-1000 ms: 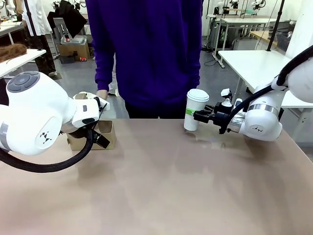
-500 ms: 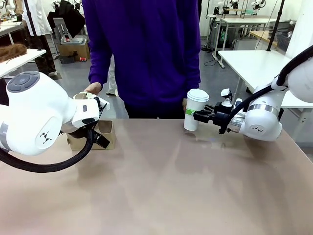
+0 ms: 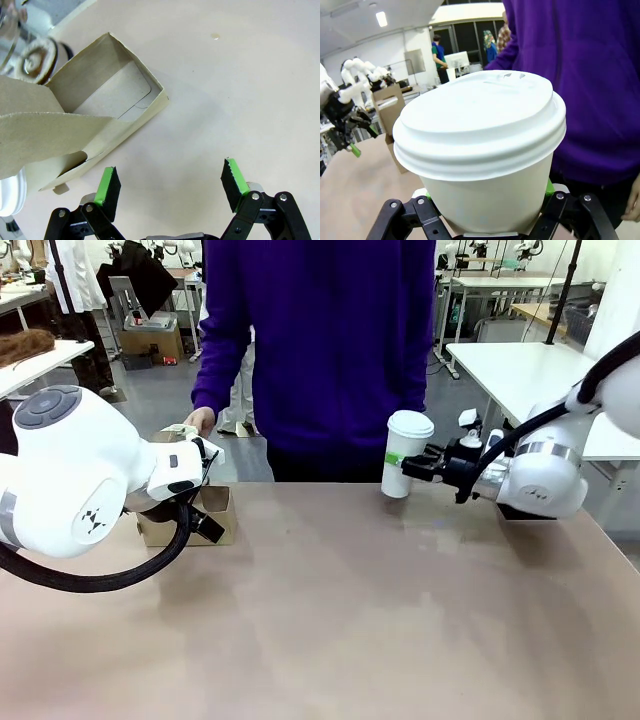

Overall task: Pour a drink into a cup and package it in a carrier.
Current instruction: When a person places the Paper Cup Lid on the 600 ml Paper Cup , lift the 600 ml Paper Cup.

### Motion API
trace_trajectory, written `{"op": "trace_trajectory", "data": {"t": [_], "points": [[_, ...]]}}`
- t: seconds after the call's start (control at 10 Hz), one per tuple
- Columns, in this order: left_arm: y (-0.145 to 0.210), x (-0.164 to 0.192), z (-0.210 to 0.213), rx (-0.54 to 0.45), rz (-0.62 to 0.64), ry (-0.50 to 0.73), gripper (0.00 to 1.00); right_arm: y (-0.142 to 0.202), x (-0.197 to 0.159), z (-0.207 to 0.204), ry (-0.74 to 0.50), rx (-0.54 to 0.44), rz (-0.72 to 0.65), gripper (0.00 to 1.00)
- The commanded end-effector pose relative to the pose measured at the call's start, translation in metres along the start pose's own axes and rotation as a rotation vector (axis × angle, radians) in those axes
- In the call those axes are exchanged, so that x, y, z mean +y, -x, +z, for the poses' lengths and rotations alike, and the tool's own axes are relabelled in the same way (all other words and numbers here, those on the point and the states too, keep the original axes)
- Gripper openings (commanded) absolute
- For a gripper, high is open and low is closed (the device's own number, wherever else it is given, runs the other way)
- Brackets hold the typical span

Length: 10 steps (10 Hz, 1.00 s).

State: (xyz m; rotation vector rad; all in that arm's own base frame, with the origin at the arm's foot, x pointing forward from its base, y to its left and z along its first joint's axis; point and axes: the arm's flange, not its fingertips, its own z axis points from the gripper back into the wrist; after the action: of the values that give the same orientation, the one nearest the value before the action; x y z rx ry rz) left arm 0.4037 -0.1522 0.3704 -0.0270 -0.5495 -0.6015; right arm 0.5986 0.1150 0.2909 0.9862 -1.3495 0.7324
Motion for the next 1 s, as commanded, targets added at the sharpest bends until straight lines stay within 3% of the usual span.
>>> {"op": "trace_trajectory", "data": {"t": [0.0,0.1,0.2,0.3,0.5,0.7,0.9], "points": [[0.000,0.000,0.000,-0.001,0.001,0.002,1.00,-0.055,0.013,0.024,-0.007,0.058,0.000,0.80],[0.000,0.000,0.000,-0.001,0.001,0.002,1.00,-0.055,0.010,0.024,-0.008,0.081,-0.040,0.80],[0.000,0.000,0.000,-0.001,0.001,0.002,1.00,-0.031,0.003,0.011,-0.005,0.014,0.021,0.80],[0.000,0.000,0.000,-0.001,0.001,0.002,1.00,-0.031,0.003,0.011,-0.005,0.014,0.021,0.80],[0.000,0.000,0.000,-0.001,0.001,0.002,1.00,-0.083,0.022,0.036,-0.033,0.048,0.042,0.80],[0.000,0.000,0.000,-0.001,0.001,0.002,1.00,-0.164,0.051,0.063,-0.053,0.047,0.080,0.80],[0.000,0.000,0.000,-0.001,0.001,0.002,1.00,-0.221,0.066,0.071,-0.060,0.086,0.096,0.80]]}}
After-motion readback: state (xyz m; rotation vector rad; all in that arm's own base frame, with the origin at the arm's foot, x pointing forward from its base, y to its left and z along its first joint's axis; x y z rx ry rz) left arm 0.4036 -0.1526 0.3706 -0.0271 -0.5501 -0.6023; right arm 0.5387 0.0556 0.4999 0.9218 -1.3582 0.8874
